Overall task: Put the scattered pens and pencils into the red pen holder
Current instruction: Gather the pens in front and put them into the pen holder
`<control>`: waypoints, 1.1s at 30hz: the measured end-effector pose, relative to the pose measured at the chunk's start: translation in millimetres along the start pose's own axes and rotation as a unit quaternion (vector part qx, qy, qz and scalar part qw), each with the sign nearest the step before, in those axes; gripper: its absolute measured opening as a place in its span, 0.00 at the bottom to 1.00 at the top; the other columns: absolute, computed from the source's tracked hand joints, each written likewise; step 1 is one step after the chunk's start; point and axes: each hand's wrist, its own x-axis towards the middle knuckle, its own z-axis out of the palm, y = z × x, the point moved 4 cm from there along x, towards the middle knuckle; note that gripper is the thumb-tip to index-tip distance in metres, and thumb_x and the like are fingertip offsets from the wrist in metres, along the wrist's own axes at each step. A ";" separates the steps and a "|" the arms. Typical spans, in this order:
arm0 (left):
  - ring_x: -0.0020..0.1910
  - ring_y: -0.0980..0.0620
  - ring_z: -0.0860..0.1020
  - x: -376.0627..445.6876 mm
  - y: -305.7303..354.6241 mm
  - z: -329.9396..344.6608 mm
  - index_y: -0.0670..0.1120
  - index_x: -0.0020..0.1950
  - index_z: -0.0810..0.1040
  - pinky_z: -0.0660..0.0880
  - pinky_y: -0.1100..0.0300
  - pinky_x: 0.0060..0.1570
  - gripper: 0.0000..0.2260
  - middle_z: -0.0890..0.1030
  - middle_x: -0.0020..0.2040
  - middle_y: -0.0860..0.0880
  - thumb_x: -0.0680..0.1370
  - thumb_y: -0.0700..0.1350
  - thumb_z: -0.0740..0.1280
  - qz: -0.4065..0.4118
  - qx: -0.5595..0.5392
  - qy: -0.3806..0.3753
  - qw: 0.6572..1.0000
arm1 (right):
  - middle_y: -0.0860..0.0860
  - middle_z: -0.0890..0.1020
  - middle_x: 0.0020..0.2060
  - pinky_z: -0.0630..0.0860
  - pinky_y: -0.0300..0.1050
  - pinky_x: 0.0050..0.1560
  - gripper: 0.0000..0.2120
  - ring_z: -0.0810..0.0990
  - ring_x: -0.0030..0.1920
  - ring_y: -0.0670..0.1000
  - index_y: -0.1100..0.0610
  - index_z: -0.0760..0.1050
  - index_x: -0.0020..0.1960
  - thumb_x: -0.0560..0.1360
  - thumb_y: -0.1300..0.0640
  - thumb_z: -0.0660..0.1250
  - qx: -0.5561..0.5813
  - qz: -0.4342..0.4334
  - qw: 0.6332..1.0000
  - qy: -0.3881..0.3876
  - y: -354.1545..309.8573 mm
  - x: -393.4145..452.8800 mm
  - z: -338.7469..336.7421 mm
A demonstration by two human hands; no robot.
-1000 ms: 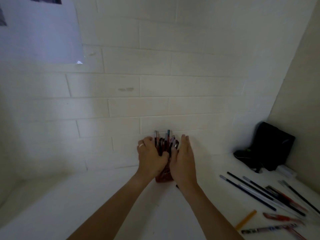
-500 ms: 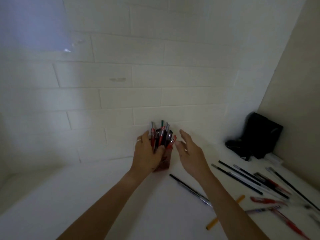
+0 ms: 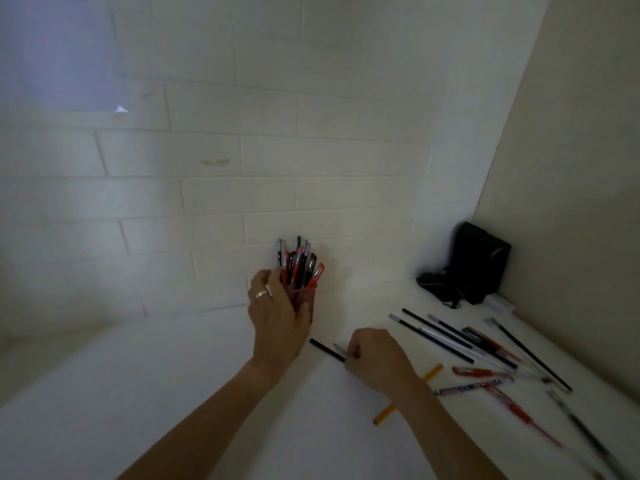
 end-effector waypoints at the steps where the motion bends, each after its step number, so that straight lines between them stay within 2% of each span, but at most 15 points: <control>1: 0.64 0.40 0.69 -7.6 10.3 -3.9 0.40 0.70 0.67 0.73 0.48 0.57 0.30 0.66 0.67 0.39 0.69 0.40 0.72 0.020 0.005 0.018 1.000 | 0.53 0.85 0.44 0.83 0.47 0.44 0.07 0.84 0.43 0.51 0.58 0.83 0.48 0.73 0.55 0.70 -0.002 -0.001 1.000 -0.003 1.2 -0.7 -1.4; 4: 0.56 0.45 0.71 -29.3 34.9 -10.6 0.44 0.60 0.71 0.73 0.54 0.52 0.21 0.70 0.60 0.44 0.69 0.35 0.69 0.075 0.003 0.035 0.997 | 0.53 0.85 0.42 0.83 0.48 0.44 0.06 0.83 0.41 0.50 0.58 0.83 0.46 0.72 0.56 0.70 0.057 0.004 0.998 0.008 6.0 -4.7 -7.3; 7: 0.46 0.50 0.72 -41.0 39.0 -1.6 0.45 0.49 0.75 0.74 0.58 0.44 0.16 0.72 0.50 0.49 0.67 0.29 0.65 0.122 -0.035 -0.039 0.991 | 0.52 0.83 0.34 0.80 0.41 0.40 0.06 0.81 0.35 0.48 0.60 0.80 0.40 0.72 0.57 0.70 0.189 0.054 0.976 0.092 18.2 -11.2 -25.6; 9: 0.47 0.50 0.76 -47.3 35.4 12.3 0.46 0.50 0.78 0.76 0.57 0.45 0.15 0.76 0.50 0.50 0.69 0.30 0.63 0.146 -0.036 -0.145 0.978 | 0.56 0.84 0.34 0.82 0.42 0.41 0.10 0.83 0.37 0.54 0.63 0.80 0.40 0.75 0.57 0.67 0.272 0.093 0.951 0.114 30.1 -12.7 -36.4; 11: 0.54 0.49 0.77 -55.9 32.2 28.2 0.48 0.57 0.80 0.75 0.56 0.53 0.16 0.78 0.56 0.50 0.73 0.35 0.62 0.193 0.000 -0.256 0.947 | 0.60 0.85 0.37 0.84 0.54 0.49 0.11 0.85 0.40 0.59 0.65 0.80 0.42 0.77 0.59 0.65 0.377 0.124 0.913 0.096 38.7 -13.9 -41.0; 12: 0.57 0.50 0.76 -60.0 32.5 33.6 0.50 0.60 0.79 0.74 0.55 0.56 0.16 0.79 0.59 0.51 0.75 0.38 0.61 0.223 0.028 -0.295 0.929 | 0.60 0.85 0.39 0.84 0.57 0.51 0.10 0.85 0.41 0.59 0.66 0.80 0.45 0.78 0.61 0.65 0.420 0.135 0.894 0.081 40.3 -15.6 -42.5; 14: 0.57 0.52 0.76 -64.4 34.8 38.1 0.53 0.60 0.79 0.73 0.56 0.56 0.15 0.79 0.58 0.52 0.78 0.41 0.60 0.264 0.063 -0.324 0.906 | 0.61 0.86 0.42 0.84 0.55 0.52 0.06 0.84 0.40 0.57 0.65 0.78 0.52 0.79 0.63 0.65 0.488 0.138 0.860 0.060 38.8 -20.8 -45.6; 16: 0.55 0.52 0.76 -63.2 37.5 37.6 0.53 0.56 0.80 0.71 0.58 0.53 0.12 0.79 0.55 0.52 0.79 0.42 0.60 0.278 0.072 -0.315 0.905 | 0.62 0.85 0.44 0.84 0.50 0.45 0.07 0.83 0.38 0.56 0.61 0.72 0.57 0.79 0.65 0.65 0.536 0.118 0.834 0.051 36.6 -24.9 -47.8; 18: 0.54 0.52 0.76 -61.8 37.9 37.5 0.51 0.55 0.80 0.71 0.57 0.52 0.11 0.80 0.53 0.51 0.80 0.42 0.60 0.285 0.081 -0.305 0.905 | 0.64 0.84 0.46 0.82 0.45 0.40 0.08 0.83 0.38 0.56 0.59 0.70 0.58 0.80 0.65 0.64 0.550 0.087 0.829 0.050 35.4 -27.1 -49.8; 21: 0.53 0.49 0.76 -58.5 36.9 35.4 0.49 0.55 0.78 0.72 0.56 0.50 0.11 0.79 0.53 0.49 0.79 0.39 0.59 0.285 0.084 -0.279 0.913 | 0.63 0.84 0.45 0.82 0.45 0.42 0.06 0.83 0.39 0.56 0.58 0.73 0.56 0.81 0.65 0.63 0.545 0.054 0.833 0.074 37.0 -25.1 -52.1; 23: 0.51 0.48 0.77 -51.7 34.3 28.4 0.47 0.56 0.77 0.74 0.55 0.47 0.09 0.78 0.53 0.48 0.79 0.39 0.60 0.263 0.068 -0.246 0.930 | 0.62 0.84 0.44 0.82 0.46 0.43 0.05 0.82 0.38 0.55 0.59 0.76 0.53 0.81 0.65 0.62 0.545 0.048 0.829 0.116 40.7 -21.1 -54.8; 26: 0.44 0.51 0.76 -33.7 29.0 9.9 0.47 0.53 0.74 0.76 0.54 0.41 0.03 0.76 0.48 0.50 0.81 0.42 0.62 0.209 -0.001 -0.162 0.964 | 0.62 0.83 0.45 0.80 0.49 0.43 0.12 0.82 0.39 0.57 0.59 0.81 0.47 0.81 0.67 0.60 0.588 0.071 0.784 0.187 51.0 -16.0 -57.8; 28: 0.39 0.55 0.76 -16.8 27.7 -6.2 0.48 0.51 0.73 0.77 0.58 0.38 0.02 0.77 0.44 0.52 0.81 0.42 0.63 0.135 -0.077 -0.094 0.983 | 0.62 0.84 0.45 0.79 0.49 0.42 0.15 0.82 0.40 0.59 0.56 0.83 0.45 0.80 0.67 0.60 0.607 0.080 0.764 0.204 52.4 -13.7 -56.7; 31: 0.37 0.59 0.77 19.5 28.6 -32.9 0.49 0.49 0.72 0.73 0.72 0.36 0.05 0.77 0.39 0.57 0.79 0.41 0.67 0.003 -0.168 0.026 0.986 | 0.61 0.84 0.45 0.79 0.48 0.41 0.19 0.81 0.39 0.57 0.55 0.84 0.46 0.79 0.71 0.58 0.597 0.077 0.776 0.188 42.7 -9.4 -47.3; 33: 0.38 0.57 0.78 44.6 26.7 -42.2 0.48 0.47 0.73 0.72 0.71 0.38 0.05 0.78 0.40 0.56 0.78 0.42 0.69 -0.014 -0.157 0.070 0.985 | 0.58 0.85 0.46 0.81 0.50 0.45 0.21 0.82 0.41 0.56 0.55 0.84 0.50 0.78 0.74 0.58 0.574 0.060 0.799 0.169 33.0 -6.0 -39.9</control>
